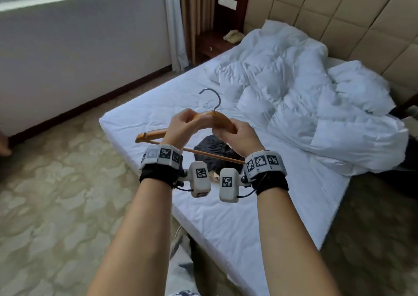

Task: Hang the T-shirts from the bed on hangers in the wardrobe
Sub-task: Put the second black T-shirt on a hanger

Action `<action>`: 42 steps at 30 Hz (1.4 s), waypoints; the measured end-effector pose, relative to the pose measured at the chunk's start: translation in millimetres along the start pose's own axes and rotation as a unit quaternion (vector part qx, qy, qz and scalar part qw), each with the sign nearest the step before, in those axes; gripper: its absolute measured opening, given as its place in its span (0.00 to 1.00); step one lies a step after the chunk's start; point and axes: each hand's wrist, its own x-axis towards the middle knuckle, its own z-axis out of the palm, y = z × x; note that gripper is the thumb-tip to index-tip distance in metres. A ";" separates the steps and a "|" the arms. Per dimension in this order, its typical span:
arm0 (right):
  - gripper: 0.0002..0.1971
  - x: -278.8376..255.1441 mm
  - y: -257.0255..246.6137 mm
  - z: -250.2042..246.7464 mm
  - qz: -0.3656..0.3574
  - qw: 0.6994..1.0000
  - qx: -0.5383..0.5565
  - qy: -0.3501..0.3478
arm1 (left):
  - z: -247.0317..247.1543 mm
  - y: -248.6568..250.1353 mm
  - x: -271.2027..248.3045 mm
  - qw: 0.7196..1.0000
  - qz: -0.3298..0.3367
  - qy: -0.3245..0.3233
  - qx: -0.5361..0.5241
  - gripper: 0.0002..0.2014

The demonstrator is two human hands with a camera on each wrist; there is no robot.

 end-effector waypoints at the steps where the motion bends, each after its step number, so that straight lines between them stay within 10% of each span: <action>1: 0.16 17.3 0.4 1.4 0.008 1.000 -0.006 0.013 | -0.3 -2.5 21.9 1.000 -0.002 -0.011 0.001 0.17; 25: 0.03 229.2 138.1 0.5 0.303 0.938 0.076 0.151 | 81.3 -137.5 311.5 0.927 -0.068 -0.291 0.226 0.15; 42: 0.12 258.1 324.7 -5.5 0.472 0.873 0.057 0.112 | 148.3 -335.2 351.8 0.788 -0.388 -0.303 0.371 0.08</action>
